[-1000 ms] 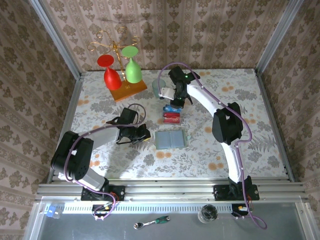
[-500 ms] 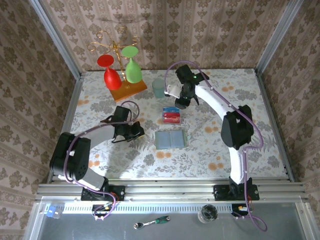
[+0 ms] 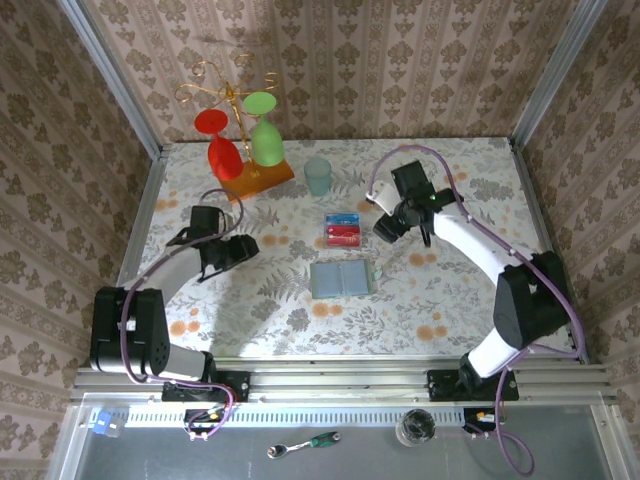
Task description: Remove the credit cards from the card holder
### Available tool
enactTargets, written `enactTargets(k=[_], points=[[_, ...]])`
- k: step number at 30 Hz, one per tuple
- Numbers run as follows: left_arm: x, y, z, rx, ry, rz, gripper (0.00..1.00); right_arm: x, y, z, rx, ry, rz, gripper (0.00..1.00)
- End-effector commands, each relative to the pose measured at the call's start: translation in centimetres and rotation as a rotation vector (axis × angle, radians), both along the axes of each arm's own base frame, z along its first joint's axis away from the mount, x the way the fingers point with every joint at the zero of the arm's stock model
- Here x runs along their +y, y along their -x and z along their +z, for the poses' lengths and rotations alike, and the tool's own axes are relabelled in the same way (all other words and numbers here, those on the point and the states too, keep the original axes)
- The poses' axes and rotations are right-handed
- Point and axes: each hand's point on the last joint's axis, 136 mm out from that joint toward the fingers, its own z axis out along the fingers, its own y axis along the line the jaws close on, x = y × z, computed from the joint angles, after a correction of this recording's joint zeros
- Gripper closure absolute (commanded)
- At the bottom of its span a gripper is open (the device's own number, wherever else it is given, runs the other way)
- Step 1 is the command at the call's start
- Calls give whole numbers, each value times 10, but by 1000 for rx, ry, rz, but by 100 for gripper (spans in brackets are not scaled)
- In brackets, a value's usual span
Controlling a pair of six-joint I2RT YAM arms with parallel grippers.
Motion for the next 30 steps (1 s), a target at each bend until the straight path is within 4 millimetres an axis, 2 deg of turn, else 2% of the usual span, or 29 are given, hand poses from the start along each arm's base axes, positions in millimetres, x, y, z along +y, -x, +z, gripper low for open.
enactTargets(k=[1, 2, 3, 6, 8, 11, 14, 18, 19, 23, 28, 30], points=[[29, -4, 10, -46, -114, 29, 37, -17, -9, 13, -129, -48, -148, 7], [38, -4, 10, -43, -146, 48, 25, -25, -7, 9, -142, -44, -190, 1], [46, -4, 11, -42, -171, 62, 19, -30, -5, 4, -151, -43, -217, 0], [68, -3, 9, -54, -238, 104, 9, -48, -1, -8, -179, -35, -315, 0], [85, -3, 9, -63, -310, 140, 6, -58, 1, -16, -194, -45, -382, 0], [107, -4, 11, -77, -423, 185, 8, -66, 4, -25, -225, -82, -450, 0], [120, -9, 21, -151, -505, 208, 8, -77, 5, -26, -291, -114, -513, 0], [129, -17, 40, -300, -554, 229, 8, -94, 5, -32, -353, -159, -582, 0], [130, -20, 45, -349, -577, 219, 8, -99, 4, -22, -398, -190, -598, 0], [131, -26, 60, -548, -627, 215, 2, -113, 2, -23, -456, -249, -642, 0], [121, -35, 65, -737, -651, 156, 0, -123, -6, -28, -502, -286, -662, 0], [116, -40, 66, -801, -652, 133, 0, -123, -9, -24, -535, -316, -655, 0]])
